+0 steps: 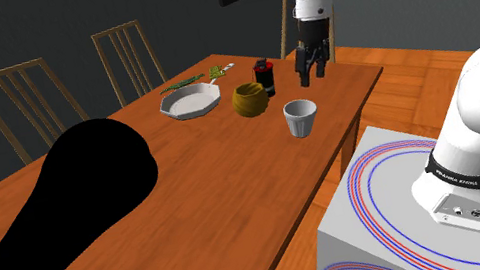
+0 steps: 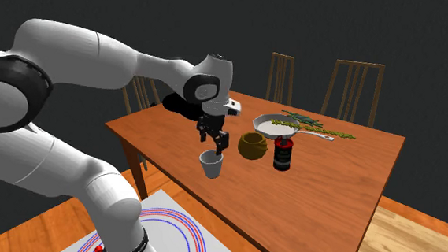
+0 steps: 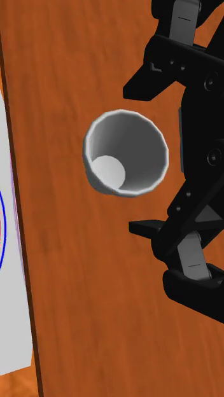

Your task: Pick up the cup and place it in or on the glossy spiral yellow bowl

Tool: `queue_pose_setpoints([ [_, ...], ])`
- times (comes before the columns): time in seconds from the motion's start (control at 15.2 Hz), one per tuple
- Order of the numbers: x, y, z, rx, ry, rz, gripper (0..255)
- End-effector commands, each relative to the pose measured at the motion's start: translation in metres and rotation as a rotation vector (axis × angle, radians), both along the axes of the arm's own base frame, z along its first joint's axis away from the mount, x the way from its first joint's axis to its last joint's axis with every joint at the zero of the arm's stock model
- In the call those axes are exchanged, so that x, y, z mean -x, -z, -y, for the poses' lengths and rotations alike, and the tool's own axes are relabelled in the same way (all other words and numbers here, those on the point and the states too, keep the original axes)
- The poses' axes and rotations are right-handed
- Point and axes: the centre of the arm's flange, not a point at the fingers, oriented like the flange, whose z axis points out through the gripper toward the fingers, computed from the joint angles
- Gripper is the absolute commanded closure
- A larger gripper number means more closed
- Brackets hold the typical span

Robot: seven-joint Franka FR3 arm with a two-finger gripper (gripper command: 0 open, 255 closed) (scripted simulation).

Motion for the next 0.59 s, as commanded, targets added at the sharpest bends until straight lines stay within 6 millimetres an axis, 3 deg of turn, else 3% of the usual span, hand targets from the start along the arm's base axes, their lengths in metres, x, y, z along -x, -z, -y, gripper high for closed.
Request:
queue_pose_setpoints([
  [0.0, -0.010, 0.026, 0.010, -0.022, 0.012, -0.001, 0],
  [0.2, -0.025, 0.061, 0.024, -0.054, 0.028, -0.004, 0],
  [0.53, -0.023, 0.087, 0.018, -0.054, 0.028, -0.004, 0],
])
